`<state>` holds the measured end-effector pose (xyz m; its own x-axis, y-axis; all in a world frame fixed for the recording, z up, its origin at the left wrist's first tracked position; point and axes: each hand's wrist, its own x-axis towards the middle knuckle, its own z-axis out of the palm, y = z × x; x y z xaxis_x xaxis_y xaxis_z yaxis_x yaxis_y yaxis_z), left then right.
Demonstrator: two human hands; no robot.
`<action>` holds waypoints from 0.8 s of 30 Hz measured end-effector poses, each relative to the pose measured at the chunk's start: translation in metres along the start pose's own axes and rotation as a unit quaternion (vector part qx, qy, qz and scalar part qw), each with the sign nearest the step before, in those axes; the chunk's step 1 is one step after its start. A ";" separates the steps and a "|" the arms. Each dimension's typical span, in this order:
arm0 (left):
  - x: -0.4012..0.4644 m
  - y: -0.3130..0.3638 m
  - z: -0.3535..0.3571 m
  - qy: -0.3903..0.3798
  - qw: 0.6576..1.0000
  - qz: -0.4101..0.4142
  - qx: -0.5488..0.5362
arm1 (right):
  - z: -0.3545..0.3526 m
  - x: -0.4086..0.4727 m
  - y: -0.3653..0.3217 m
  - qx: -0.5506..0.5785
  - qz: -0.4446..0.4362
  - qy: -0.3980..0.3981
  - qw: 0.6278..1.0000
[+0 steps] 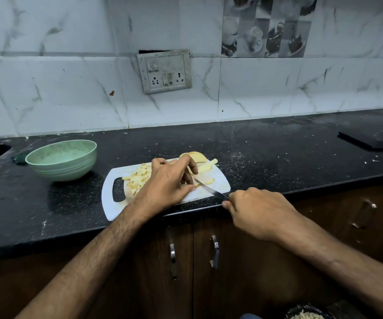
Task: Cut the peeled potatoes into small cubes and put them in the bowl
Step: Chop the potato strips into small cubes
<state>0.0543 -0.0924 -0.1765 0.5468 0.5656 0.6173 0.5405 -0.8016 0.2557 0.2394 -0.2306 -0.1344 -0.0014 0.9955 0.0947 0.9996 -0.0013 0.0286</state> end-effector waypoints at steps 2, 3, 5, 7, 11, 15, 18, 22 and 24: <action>0.001 0.001 0.000 -0.002 1.000 -0.004 -0.004 | 0.002 0.004 -0.004 -0.009 0.001 -0.002 1.000; 0.001 0.001 0.000 -0.002 1.000 -0.008 -0.007 | 0.002 0.005 -0.005 -0.013 0.003 -0.006 1.000; 0.002 0.001 0.000 -0.004 1.000 -0.014 -0.008 | -0.001 0.007 -0.003 -0.018 0.004 -0.018 1.000; 0.002 0.002 0.001 -0.004 1.000 -0.021 -0.005 | -0.006 0.009 -0.002 -0.024 0.000 -0.033 0.999; 0.002 0.004 0.001 -0.002 1.000 -0.024 0.000 | -0.004 0.005 -0.007 -0.094 -0.025 0.008 0.995; 0.001 0.003 0.002 0.002 1.000 -0.025 -0.001 | 0.008 -0.003 -0.002 -0.113 -0.036 0.068 0.991; 0.001 0.002 0.002 0.004 1.000 -0.027 0.004 | 0.002 -0.004 0.006 -0.060 -0.019 0.055 0.997; 0.001 0.002 0.001 0.002 1.000 -0.030 -0.001 | 0.002 -0.005 0.005 -0.038 -0.019 0.023 0.999; 0.000 0.002 0.001 0.003 1.000 -0.028 -0.002 | 0.003 -0.002 0.004 -0.012 -0.013 0.001 1.000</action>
<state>0.0564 -0.0938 -0.1768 0.5115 0.6088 0.6064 0.5681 -0.7690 0.2930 0.2432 -0.2328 -0.1378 -0.0266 0.9951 0.0952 0.9983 0.0214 0.0548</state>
